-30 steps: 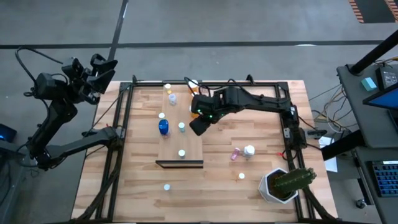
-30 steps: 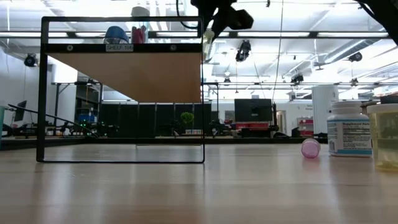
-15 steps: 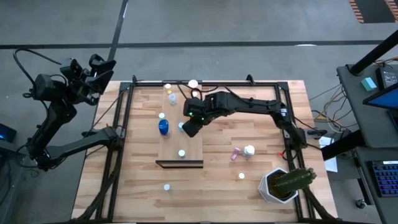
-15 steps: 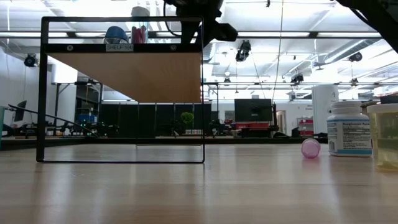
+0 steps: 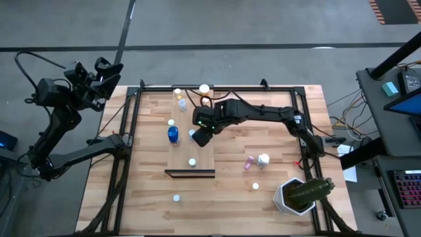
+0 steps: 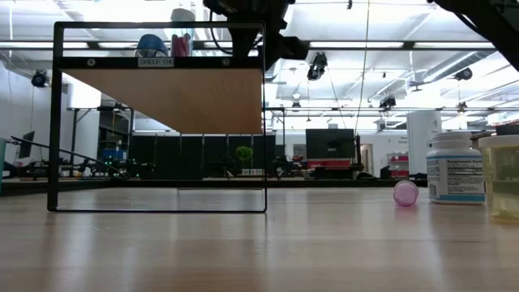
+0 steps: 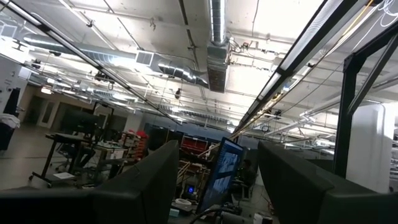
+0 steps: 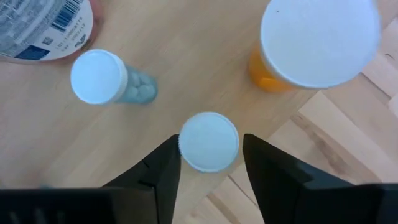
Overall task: Pick and place medicine bottles onto shelf by color
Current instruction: Put the top yellow tablet bottle on the shelf, then put the blue pill bottle on the shelf
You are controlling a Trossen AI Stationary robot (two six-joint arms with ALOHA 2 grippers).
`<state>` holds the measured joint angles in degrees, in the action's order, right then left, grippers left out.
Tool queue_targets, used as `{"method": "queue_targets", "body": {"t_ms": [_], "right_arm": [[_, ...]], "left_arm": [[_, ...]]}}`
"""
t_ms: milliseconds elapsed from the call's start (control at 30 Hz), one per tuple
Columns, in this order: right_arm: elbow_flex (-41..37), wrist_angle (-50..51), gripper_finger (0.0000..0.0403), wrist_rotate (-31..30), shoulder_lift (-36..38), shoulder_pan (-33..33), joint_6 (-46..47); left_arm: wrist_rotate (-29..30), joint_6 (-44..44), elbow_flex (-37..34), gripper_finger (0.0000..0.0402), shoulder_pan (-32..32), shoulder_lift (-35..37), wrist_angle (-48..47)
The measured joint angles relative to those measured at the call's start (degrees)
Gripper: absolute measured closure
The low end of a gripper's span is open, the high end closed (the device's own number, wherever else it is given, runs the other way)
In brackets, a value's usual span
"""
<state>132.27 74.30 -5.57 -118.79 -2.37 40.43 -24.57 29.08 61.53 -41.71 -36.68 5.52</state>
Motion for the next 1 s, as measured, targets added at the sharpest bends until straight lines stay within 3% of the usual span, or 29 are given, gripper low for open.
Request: {"method": "queue_targets", "body": {"t_ms": [467,667,1000], "right_arm": [[2.66,0.03,0.0193,1.25,-0.21,0.0,0.04],[2.6,-1.22,0.0191,0.86,3.55,0.25,-1.04],[2.28,-7.01,0.021,-15.29,14.97,8.93,-17.54]], "left_arm": [[0.01,0.03,-0.06,0.0198,0.0,0.0,0.0],[-0.07,1.1,-0.06,0.0198,0.02,-0.03,0.0],[-0.48,7.09,1.84,0.0198,1.03,-1.08,1.65]]}}
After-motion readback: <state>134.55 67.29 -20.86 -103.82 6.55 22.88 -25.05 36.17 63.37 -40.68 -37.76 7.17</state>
